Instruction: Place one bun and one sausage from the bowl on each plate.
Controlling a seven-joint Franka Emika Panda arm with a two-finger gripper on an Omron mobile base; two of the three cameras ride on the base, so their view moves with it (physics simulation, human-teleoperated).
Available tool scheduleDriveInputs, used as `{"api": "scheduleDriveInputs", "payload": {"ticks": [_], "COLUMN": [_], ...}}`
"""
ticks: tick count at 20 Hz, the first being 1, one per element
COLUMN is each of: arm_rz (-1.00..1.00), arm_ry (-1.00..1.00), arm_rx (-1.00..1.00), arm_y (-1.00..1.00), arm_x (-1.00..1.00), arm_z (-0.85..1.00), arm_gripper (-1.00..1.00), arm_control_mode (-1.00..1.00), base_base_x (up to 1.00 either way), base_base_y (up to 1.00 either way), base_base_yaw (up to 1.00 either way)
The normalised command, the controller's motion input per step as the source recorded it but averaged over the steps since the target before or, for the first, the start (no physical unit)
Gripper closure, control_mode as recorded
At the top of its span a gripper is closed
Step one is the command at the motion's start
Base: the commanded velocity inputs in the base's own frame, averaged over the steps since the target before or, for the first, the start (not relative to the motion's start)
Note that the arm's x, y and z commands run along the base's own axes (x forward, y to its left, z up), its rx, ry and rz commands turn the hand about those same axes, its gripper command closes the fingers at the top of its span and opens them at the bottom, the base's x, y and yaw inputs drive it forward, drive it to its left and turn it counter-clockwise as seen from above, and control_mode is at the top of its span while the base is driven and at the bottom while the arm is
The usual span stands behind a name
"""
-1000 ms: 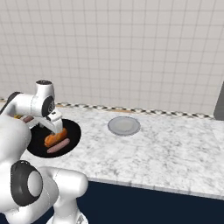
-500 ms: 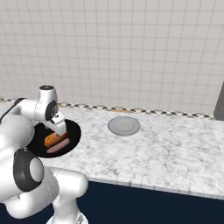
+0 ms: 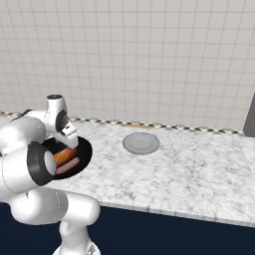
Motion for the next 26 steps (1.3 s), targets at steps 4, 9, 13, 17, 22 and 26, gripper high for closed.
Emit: {"api": "scheduleDriveInputs", "payload": {"ticks": [4, 9, 13, 17, 22, 26], "arm_rz": [0.0, 0.0, 0.0, 0.0, 0.0, 0.0], "arm_ry": [0.0, 0.0, 0.0, 0.0, 0.0, 0.0], "arm_rx": [0.0, 0.0, 0.0, 0.0, 0.0, 0.0], "arm_y": [0.01, 0.0, 0.01, 0.01, 0.02, 0.04], "arm_x": [0.13, 0.04, 0.04, 0.03, 0.0, 0.0], "arm_z": [-0.21, -0.23, -0.15, -0.06, -0.07, -0.1], "arm_gripper": [-1.0, -1.0, -1.0, -1.0, -1.0, -1.0], "arm_control_mode": [-1.0, -1.0, -1.0, -1.0, -1.0, -1.0], "base_base_x": [0.0, 0.0, 0.0, 0.0, 0.0, 0.0], "base_base_y": [0.0, 0.0, 0.0, 0.0, 0.0, 0.0], "base_base_yaw": [0.0, 0.0, 0.0, 0.0, 0.0, 0.0]}}
